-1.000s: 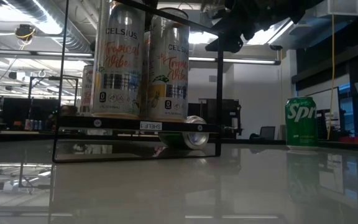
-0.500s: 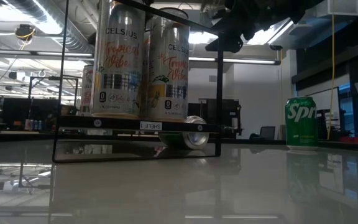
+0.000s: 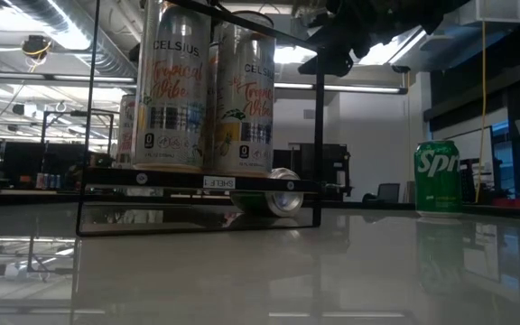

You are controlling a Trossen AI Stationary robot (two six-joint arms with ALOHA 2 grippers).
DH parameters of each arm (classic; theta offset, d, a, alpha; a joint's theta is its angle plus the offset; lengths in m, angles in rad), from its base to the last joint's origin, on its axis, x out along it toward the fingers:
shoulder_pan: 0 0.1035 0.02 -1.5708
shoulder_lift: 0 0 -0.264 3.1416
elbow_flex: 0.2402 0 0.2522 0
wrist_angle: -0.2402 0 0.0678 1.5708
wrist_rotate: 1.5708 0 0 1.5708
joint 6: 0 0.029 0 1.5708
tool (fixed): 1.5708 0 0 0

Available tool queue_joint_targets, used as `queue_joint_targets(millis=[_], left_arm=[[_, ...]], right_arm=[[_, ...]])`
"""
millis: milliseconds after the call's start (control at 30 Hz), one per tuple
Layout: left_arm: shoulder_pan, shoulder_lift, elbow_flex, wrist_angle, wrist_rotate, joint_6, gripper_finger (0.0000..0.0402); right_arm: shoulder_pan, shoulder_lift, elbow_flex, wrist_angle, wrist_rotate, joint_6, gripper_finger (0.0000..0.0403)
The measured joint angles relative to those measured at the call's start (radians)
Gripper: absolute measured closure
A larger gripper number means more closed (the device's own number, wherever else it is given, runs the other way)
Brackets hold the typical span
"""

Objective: Place canned beverage on shelf
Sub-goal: Put the white blue soda can on the shelf

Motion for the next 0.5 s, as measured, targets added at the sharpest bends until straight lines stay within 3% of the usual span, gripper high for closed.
queue_joint_targets(millis=[500], left_arm=[[-0.02,0.0,-0.089,0.045,0.0,0.0,0.0085]], right_arm=[[0.0,0.0,0.0,0.0,0.0,0.0,0.0023]])
